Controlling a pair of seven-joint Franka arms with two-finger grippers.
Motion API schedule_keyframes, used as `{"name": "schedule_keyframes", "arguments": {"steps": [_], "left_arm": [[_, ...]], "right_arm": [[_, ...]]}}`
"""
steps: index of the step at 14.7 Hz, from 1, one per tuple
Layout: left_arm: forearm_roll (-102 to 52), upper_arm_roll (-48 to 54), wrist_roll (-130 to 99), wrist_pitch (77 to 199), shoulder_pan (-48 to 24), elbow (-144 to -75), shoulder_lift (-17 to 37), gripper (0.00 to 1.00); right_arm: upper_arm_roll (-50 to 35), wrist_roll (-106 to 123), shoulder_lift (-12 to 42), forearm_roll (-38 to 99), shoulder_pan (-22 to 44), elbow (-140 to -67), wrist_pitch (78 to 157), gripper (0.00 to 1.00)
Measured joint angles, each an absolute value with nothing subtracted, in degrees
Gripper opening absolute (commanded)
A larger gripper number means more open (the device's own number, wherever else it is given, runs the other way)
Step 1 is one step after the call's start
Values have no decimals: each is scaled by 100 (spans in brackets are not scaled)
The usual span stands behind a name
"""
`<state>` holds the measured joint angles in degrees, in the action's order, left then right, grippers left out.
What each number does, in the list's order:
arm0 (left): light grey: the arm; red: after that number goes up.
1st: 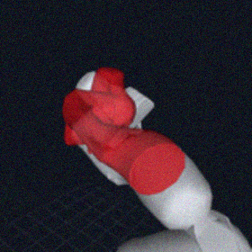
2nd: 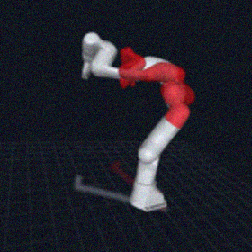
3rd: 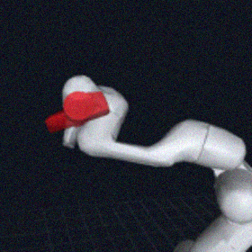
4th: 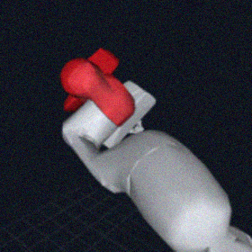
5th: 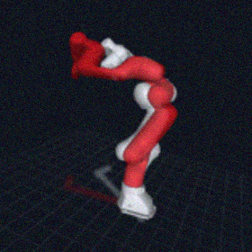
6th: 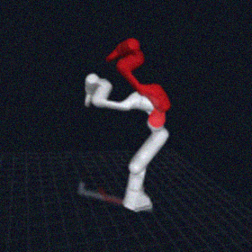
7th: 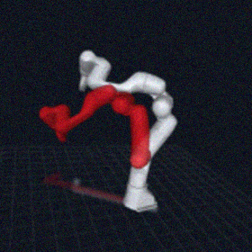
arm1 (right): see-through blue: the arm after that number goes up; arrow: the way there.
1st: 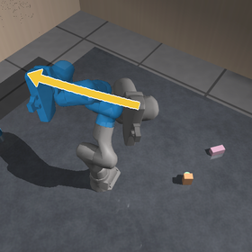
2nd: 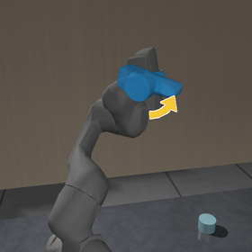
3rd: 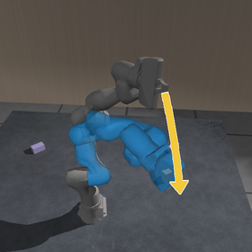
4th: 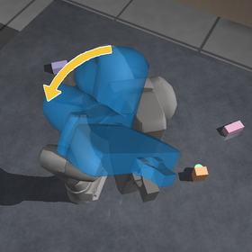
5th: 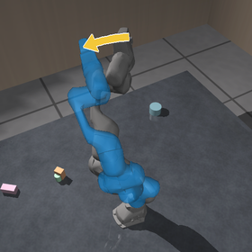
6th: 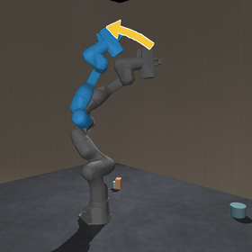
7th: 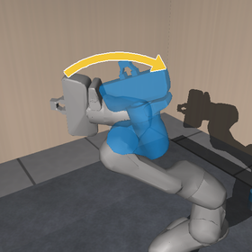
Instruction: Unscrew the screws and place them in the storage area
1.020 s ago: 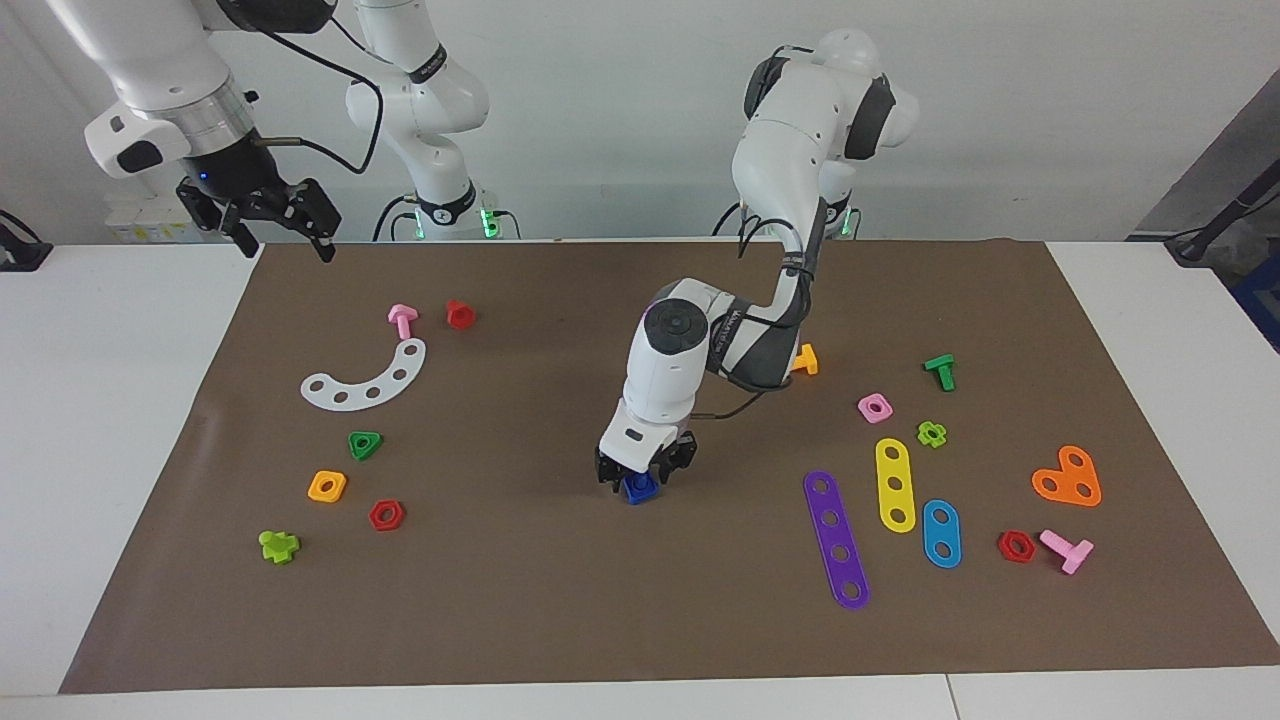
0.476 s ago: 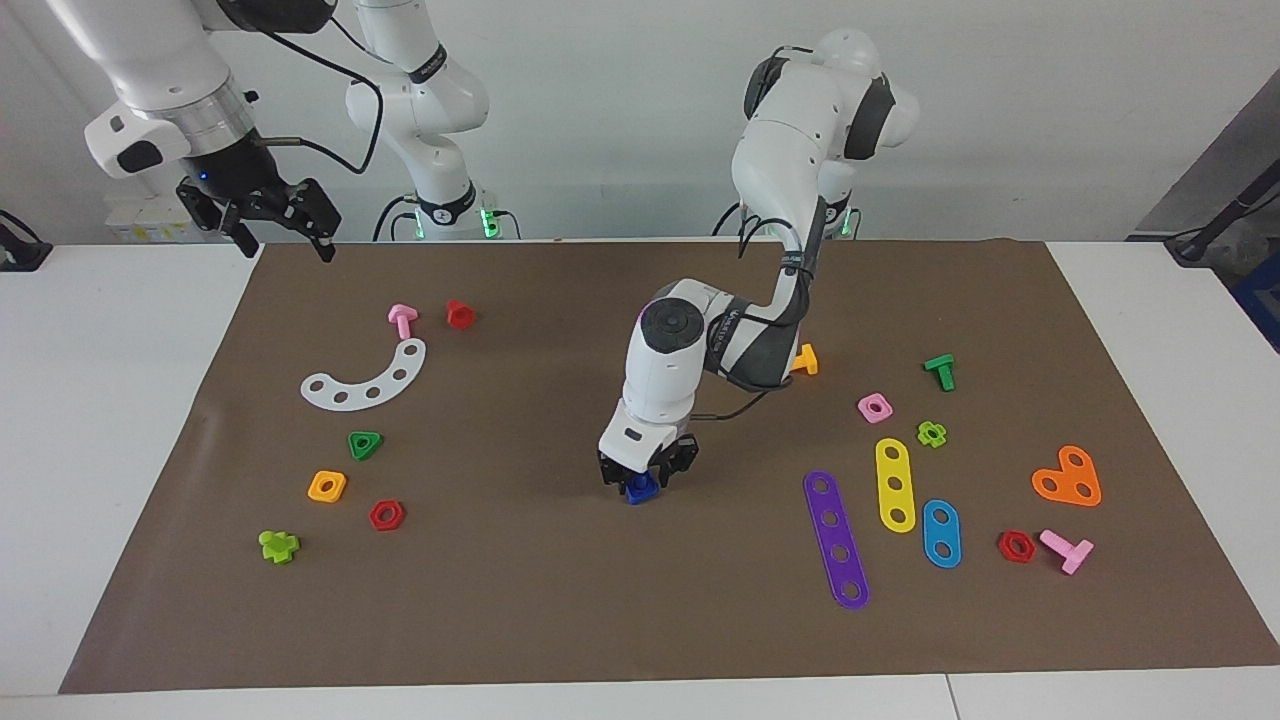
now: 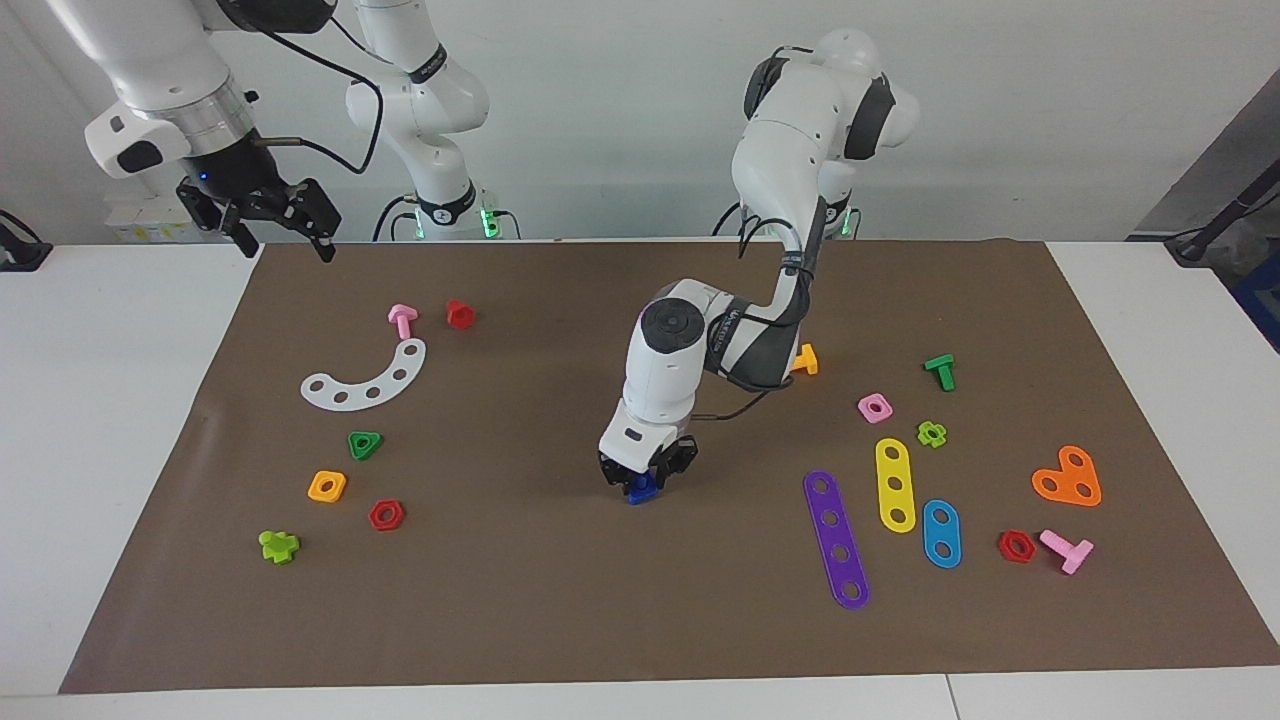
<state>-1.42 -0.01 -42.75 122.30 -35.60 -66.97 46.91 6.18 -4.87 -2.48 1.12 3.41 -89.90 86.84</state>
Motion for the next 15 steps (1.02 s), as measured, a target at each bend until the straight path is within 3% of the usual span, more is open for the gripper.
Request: {"name": "schedule_keyframes", "arguments": {"steps": [7, 15], "left_arm": [[-141, -6, -4275, 12230, -3560, -6696, 4686, 40], [-141, -17, -4275, 12210, -3560, -6692, 4685, 40]], "right_arm": [[618, -487, -248, 112, 341, -8990, 8684, 100], [618, -487, -248, 112, 341, -8990, 8684, 100]]}}
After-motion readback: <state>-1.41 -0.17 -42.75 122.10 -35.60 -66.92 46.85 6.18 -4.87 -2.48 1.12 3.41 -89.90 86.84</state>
